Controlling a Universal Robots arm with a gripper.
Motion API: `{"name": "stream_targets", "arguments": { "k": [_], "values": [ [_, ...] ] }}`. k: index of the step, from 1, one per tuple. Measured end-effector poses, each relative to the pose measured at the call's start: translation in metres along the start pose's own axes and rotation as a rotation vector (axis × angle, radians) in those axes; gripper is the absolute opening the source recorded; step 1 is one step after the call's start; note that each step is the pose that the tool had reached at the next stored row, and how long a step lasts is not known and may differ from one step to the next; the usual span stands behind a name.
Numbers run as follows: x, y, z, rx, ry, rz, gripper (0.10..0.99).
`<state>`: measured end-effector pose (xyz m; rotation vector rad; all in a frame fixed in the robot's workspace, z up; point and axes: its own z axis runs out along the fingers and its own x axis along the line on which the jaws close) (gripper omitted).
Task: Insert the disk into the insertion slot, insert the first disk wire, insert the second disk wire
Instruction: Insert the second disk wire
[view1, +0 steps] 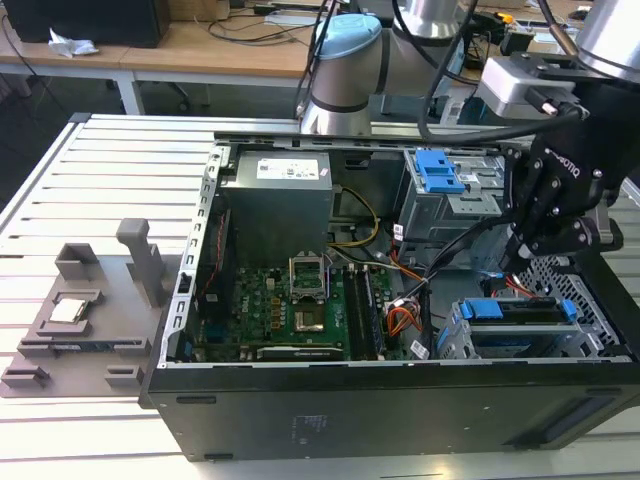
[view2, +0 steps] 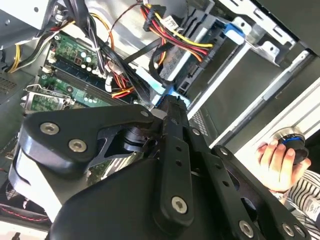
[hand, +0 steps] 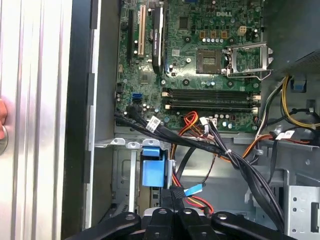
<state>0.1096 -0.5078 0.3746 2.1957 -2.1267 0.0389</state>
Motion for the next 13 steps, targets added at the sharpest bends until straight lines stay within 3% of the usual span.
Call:
{"name": "stream_targets", "arguments": {
  "k": [3, 9, 13],
  "values": [
    [-0.011, -0.0006, 0.0048, 0.0, 0.0224, -0.012, 0.106],
    [-0.0146, -0.0011, 0.0147, 0.001, 0.0367, -0.027, 0.106],
    [-0.0146, -0.0011, 0.0155, 0.007, 0.047, -0.096, 0.106]
  ]
}}
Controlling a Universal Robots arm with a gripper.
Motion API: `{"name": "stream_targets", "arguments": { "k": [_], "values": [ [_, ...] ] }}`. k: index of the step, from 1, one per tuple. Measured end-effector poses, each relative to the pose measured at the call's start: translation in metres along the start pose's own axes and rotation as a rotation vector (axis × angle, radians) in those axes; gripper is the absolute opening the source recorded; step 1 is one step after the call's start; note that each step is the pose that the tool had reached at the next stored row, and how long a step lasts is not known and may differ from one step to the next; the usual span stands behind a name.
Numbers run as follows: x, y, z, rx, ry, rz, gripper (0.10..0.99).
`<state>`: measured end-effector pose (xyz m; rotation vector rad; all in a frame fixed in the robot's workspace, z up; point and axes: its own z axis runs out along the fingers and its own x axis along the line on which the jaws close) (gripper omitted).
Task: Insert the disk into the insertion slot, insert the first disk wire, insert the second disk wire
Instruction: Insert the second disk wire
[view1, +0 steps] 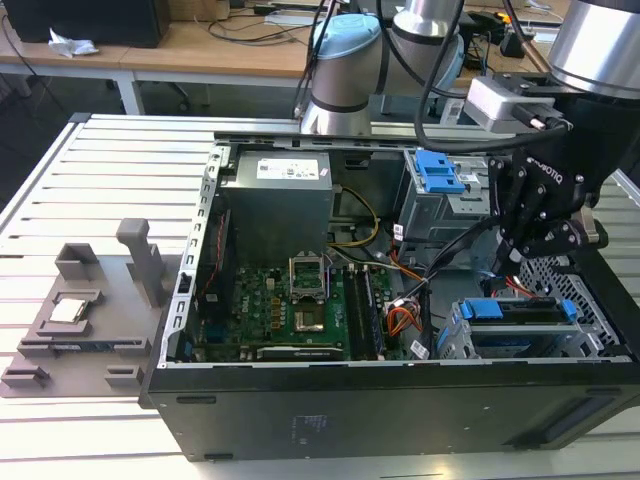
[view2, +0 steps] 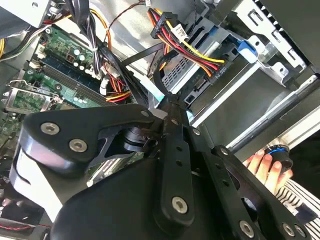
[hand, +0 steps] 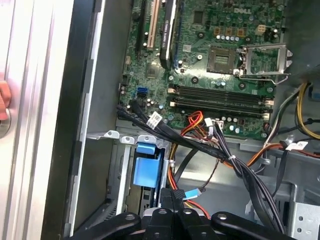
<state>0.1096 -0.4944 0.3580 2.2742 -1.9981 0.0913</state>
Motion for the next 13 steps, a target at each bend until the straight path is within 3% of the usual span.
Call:
{"name": "stream_targets", "arguments": {
  "k": [3, 4, 5, 6, 13],
  "values": [
    [-0.0001, 0.0, 0.0001, 0.0, 0.001, 0.0, 0.114],
    [0.0, 0.0, 0.0001, 0.0, 0.0013, 0.0, 0.235],
    [-0.0001, 0.0, 0.0001, 0.0, 0.0016, -0.001, 0.235],
    [-0.0001, 0.0, 0.0002, 0.0, 0.0024, 0.0, 0.302],
    [-0.0038, 0.0022, 0.01, -0.003, 0.0252, -0.004, 0.302]
  ]
}}
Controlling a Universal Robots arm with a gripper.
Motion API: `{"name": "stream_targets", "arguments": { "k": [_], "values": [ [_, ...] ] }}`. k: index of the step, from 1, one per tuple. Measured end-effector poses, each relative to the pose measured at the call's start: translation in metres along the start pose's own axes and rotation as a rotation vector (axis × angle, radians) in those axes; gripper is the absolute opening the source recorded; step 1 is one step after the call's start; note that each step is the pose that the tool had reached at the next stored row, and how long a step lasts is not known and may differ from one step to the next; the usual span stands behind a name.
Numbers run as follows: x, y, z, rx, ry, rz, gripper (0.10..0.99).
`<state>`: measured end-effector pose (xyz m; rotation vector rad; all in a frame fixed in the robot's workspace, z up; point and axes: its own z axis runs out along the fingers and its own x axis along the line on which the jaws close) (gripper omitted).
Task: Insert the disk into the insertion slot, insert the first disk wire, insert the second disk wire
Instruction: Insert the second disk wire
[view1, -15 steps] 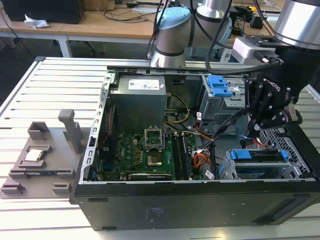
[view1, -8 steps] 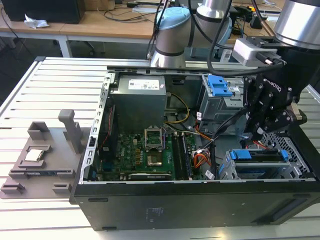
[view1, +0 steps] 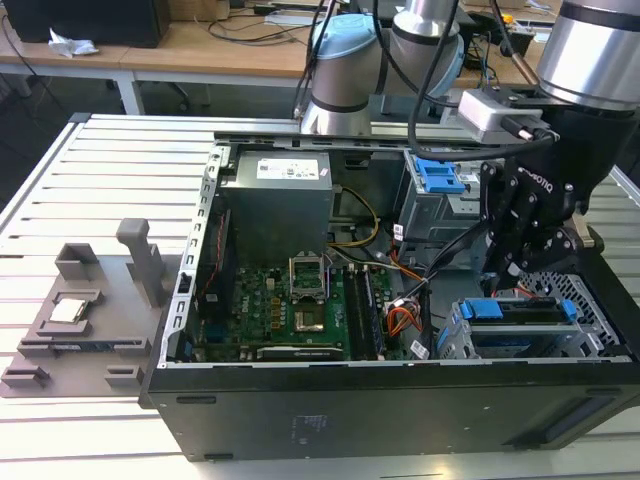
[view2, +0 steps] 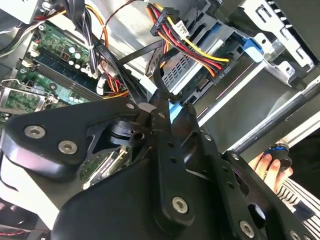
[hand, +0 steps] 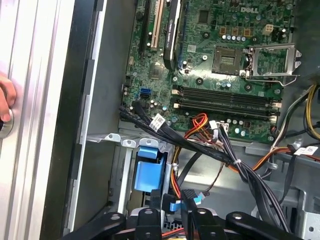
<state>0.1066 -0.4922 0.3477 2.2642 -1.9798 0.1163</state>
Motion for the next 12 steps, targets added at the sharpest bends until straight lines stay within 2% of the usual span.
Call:
{"name": "stream_targets", "arguments": {
  "k": [2, 3, 4, 6, 7, 8, 12],
  "values": [
    [-0.0017, -0.0003, 0.0032, -0.001, 0.0115, -0.002, 0.302],
    [-0.0028, -0.0005, 0.0049, -0.003, 0.023, -0.003, 0.302],
    [-0.0031, -0.0005, 0.0058, -0.005, 0.0418, -0.005, 0.302],
    [-0.0032, -0.0006, 0.0061, -0.009, 0.0704, -0.006, 0.302],
    [-0.0032, -0.0006, 0.0062, -0.01, 0.0783, -0.006, 0.302],
    [-0.003, -0.0005, 0.0062, -0.01, 0.0834, -0.005, 0.302],
    [-0.0029, -0.0005, 0.0062, -0.01, 0.0844, -0.005, 0.286]
  ]
}}
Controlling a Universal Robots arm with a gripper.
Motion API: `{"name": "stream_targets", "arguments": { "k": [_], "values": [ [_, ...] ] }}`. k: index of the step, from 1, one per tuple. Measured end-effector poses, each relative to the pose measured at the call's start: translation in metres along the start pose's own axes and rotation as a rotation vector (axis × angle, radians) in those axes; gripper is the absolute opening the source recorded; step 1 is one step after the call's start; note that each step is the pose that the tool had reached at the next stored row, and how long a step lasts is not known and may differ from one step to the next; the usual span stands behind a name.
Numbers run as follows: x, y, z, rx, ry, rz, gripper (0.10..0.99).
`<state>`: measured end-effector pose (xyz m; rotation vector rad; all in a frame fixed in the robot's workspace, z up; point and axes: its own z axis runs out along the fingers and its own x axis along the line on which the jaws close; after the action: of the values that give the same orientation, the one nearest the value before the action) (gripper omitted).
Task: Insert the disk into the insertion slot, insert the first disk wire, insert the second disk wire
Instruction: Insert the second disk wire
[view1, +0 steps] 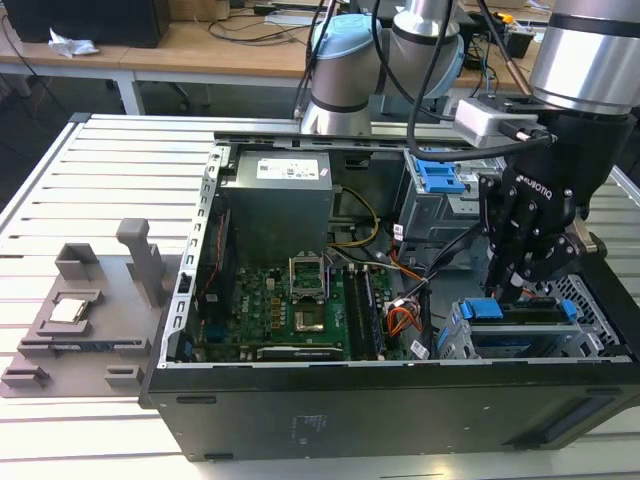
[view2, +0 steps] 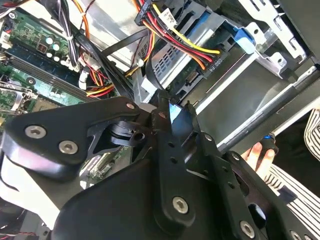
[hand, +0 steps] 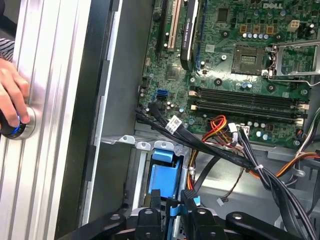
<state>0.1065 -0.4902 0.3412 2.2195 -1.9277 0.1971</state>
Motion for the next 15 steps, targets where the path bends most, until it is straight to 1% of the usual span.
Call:
{"name": "stream_targets", "arguments": {
  "k": [1, 2, 6, 7, 9, 11, 14, 15],
  "values": [
    [0.0, 0.0, 0.0, 0.0, 0.0, 0.0, 0.286],
    [0.0, 0.0, 0.0, 0.0, 0.0001, 0.0, 0.153],
    [0.0002, -0.0003, 0.0, 0.0, 0.0, 0.0, 0.153],
    [0.0005, -0.0018, 0.0, 0.0, -0.0001, 0.0, 0.153],
    [0.0019, -0.0129, 0.0001, -0.003, -0.0005, 0.0, 0.153],
    [0.0021, -0.0149, 0.0003, -0.005, -0.001, 0.007, 0.153],
    [0.0023, -0.0151, 0.0003, -0.012, -0.0028, 0.039, 0.153],
    [0.0025, -0.016, 0.0003, -0.013, -0.0029, 0.043, 0.153]
  ]
}}
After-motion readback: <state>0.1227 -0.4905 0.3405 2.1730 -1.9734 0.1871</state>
